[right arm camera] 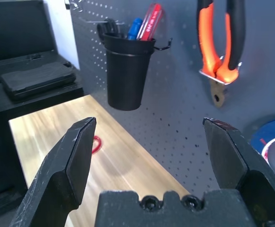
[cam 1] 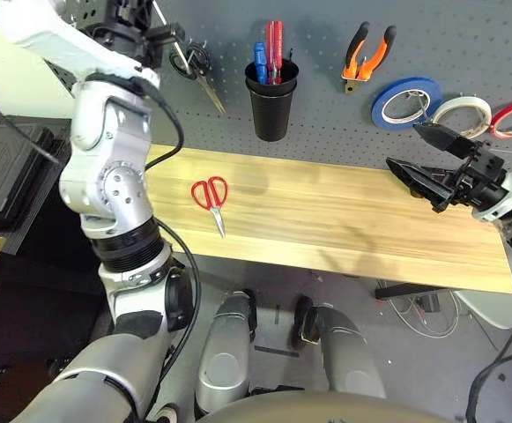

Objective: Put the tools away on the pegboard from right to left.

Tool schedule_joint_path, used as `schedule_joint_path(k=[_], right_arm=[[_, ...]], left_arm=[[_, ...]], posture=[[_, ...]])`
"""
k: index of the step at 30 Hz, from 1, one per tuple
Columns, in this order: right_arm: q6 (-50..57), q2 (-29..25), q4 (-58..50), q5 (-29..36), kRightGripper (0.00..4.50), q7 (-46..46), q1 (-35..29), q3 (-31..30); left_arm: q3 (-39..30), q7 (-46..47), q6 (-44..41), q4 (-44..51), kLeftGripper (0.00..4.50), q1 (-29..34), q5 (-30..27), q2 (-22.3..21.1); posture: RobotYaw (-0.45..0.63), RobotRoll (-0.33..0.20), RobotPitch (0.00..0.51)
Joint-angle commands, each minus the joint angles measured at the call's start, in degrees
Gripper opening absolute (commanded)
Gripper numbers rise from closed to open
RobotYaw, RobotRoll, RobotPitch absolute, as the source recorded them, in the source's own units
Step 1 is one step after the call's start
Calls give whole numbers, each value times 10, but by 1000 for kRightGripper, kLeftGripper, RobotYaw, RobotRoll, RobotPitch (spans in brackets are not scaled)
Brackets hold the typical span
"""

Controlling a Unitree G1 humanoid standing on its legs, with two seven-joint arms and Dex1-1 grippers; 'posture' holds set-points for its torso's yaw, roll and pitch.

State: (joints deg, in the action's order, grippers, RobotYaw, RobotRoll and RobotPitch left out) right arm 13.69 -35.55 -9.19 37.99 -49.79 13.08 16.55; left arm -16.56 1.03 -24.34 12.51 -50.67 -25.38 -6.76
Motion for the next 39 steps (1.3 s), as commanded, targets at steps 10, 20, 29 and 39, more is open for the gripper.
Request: schedule_joint_path(k=[10,20,29,39], right_arm=[[11,6,-13,-1,4500,26,-3,6],[8,12,-24,-9,4500,43,-12,3],[13,15,-33,-14,4500,54,-12,-2],[19,20,-29,-19,4500,52,3,-17]], left_arm=[[30,5,131,-141,580,-60,37,50],[50,-17,235,-258,580,-67,65,76],[65,-21,261,-295,1336,-51,87,81],[63,-12,237,-258,4485,-43,84,74]], posture=[[75,0,191],[48,0,197],[43,0,200],[71,0,200]])
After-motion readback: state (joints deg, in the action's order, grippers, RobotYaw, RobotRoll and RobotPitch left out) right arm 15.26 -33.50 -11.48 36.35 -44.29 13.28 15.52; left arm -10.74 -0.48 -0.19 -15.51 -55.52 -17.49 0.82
